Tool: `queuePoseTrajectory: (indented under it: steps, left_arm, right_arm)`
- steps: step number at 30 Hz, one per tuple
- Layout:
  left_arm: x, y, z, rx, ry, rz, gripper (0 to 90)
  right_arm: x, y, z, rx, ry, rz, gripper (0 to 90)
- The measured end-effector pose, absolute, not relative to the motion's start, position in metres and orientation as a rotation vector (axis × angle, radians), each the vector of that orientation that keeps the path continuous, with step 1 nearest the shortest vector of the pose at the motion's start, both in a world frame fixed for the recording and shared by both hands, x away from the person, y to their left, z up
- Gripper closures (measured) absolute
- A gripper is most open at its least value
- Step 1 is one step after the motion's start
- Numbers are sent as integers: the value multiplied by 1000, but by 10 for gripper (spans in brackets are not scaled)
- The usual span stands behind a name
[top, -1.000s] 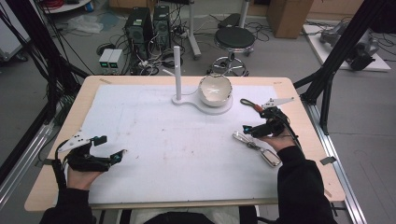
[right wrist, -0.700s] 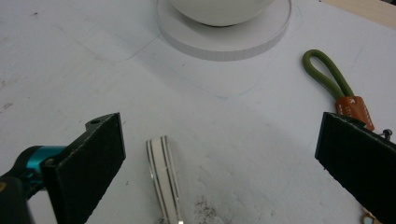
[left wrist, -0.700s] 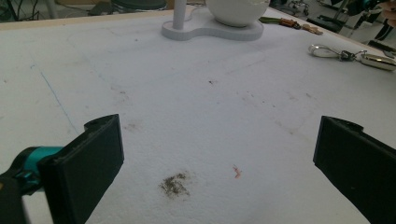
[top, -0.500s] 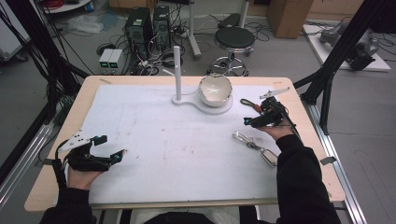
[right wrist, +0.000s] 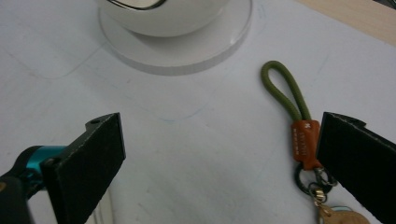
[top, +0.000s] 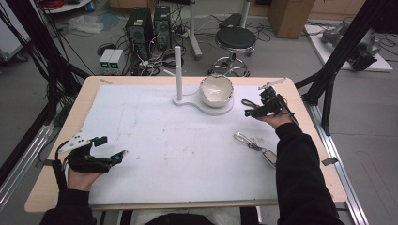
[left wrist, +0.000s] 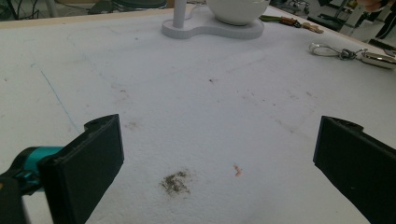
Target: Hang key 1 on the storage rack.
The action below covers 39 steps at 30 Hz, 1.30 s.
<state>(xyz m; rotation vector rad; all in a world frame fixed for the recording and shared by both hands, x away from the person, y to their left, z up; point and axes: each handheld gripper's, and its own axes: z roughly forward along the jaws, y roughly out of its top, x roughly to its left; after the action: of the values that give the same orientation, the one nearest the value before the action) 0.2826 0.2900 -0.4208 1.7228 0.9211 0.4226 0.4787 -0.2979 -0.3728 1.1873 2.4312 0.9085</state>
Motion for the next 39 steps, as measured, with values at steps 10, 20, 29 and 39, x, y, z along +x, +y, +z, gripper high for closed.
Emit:
queuePoseTrajectory:
  steps: [10, 20, 29, 39]
  left_arm:
    - [283, 291, -421, 1724, 920, 421, 22]
    - [283, 291, -422, 1724, 930, 413, 22]
    - [282, 292, -423, 1730, 936, 410, 22]
    - [282, 292, -423, 1726, 947, 414, 22]
  right_arm:
    - [510, -310, -378, 1246, 2421, 774, 7]
    - [531, -312, -408, 1249, 2457, 672, 12]
    - [537, -317, -416, 1297, 2466, 621, 240]
    - [541, -327, -416, 1351, 2443, 679, 450]
